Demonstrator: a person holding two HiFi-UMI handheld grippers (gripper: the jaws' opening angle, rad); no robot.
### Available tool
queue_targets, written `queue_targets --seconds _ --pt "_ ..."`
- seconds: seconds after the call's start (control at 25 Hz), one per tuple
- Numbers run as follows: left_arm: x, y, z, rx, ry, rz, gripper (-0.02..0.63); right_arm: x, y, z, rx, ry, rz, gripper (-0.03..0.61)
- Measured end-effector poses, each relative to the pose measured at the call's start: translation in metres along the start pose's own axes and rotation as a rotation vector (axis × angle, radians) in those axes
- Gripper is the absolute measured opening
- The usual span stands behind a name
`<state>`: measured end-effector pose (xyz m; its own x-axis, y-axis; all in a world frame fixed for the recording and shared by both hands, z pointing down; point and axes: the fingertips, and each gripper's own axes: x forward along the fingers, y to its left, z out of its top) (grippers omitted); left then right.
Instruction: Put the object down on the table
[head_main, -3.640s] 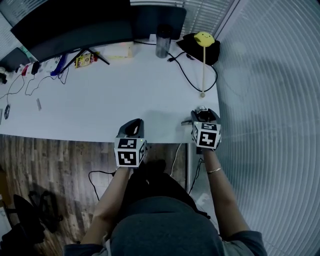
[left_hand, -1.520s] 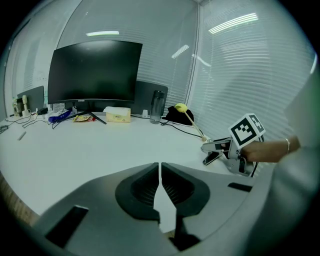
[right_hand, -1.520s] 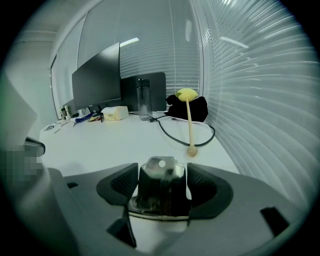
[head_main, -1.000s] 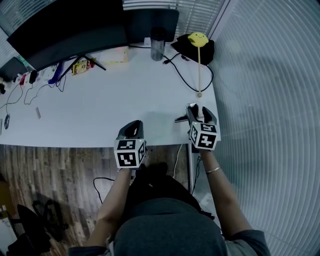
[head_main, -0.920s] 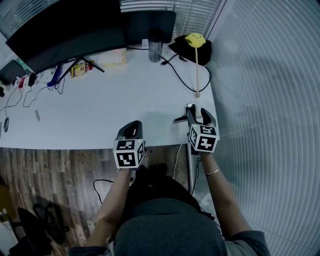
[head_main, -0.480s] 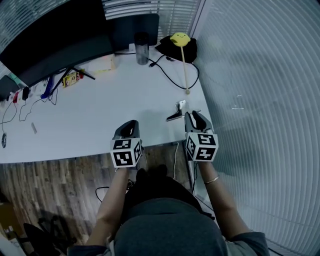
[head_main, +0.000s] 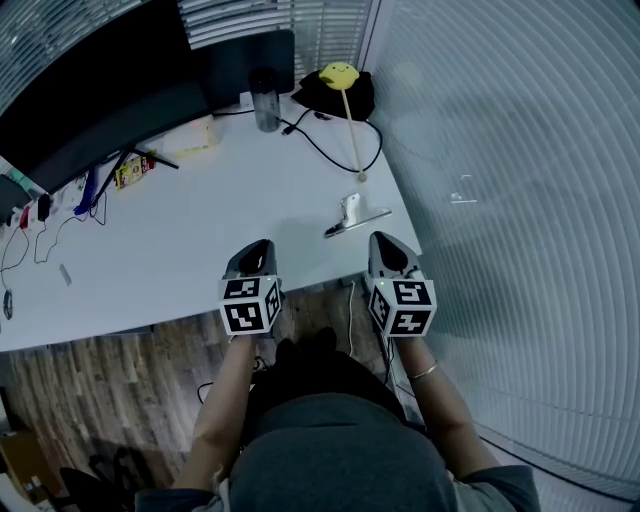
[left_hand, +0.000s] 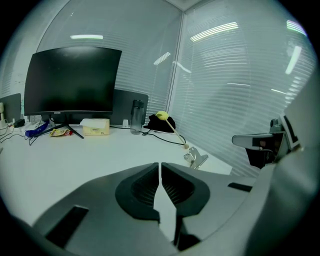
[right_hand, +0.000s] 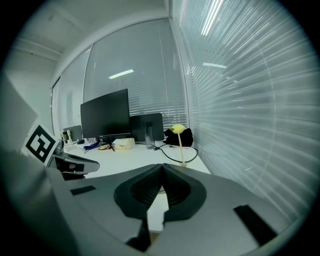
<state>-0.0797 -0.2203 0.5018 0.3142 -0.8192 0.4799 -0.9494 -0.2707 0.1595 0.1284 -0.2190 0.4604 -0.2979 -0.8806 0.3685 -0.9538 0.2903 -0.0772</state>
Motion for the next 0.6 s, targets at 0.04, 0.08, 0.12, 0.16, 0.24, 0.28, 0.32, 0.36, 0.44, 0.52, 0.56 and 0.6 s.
queue_targets --seconds 0.04,0.08,0.12,0.16,0.24,0.28,0.32,0.36,0.44,0.52,0.56,0.6 --pt "-0.001 0.0 0.0 0.002 -0.001 -0.003 0.031 -0.003 0.001 -0.001 0.004 0.0 0.0 0.002" --pt "-0.001 0.0 0.001 0.004 -0.002 -0.006 0.031 -0.005 0.003 -0.002 0.007 0.0 0.001 0.002" --pt "-0.002 0.0 0.001 0.006 -0.003 -0.008 0.031 -0.008 0.005 -0.003 0.01 -0.002 0.002 0.002" --pt "-0.002 0.0 0.0 0.009 -0.003 -0.01 0.031 -0.01 0.006 -0.004 0.012 -0.004 0.003 0.002" --pt "-0.003 -0.001 0.0 0.013 -0.003 -0.015 0.031 -0.013 0.008 -0.005 0.013 -0.008 0.005 0.0" --pt "-0.003 -0.001 0.0 0.014 -0.002 -0.017 0.031 -0.015 0.008 -0.005 0.013 -0.01 0.005 0.0" --pt "-0.003 -0.001 0.0 0.015 -0.002 -0.019 0.031 -0.016 0.008 -0.005 0.014 -0.012 0.003 0.0" --pt "-0.004 -0.001 0.0 0.016 -0.002 -0.021 0.031 -0.018 0.009 -0.005 0.012 -0.014 0.002 0.0" --pt "-0.005 -0.001 -0.001 0.019 -0.001 -0.025 0.031 -0.022 0.011 -0.005 0.004 -0.013 0.001 0.0" --pt "-0.006 -0.003 -0.002 0.021 -0.001 -0.03 0.031 -0.024 0.012 -0.006 -0.001 -0.01 0.002 0.0" --pt "-0.006 -0.003 -0.002 0.022 -0.001 -0.032 0.031 -0.025 0.013 -0.007 0.001 -0.009 0.002 0.0" --pt "-0.006 -0.004 -0.002 0.023 -0.002 -0.035 0.031 -0.026 0.013 -0.007 0.003 -0.009 0.002 0.0"
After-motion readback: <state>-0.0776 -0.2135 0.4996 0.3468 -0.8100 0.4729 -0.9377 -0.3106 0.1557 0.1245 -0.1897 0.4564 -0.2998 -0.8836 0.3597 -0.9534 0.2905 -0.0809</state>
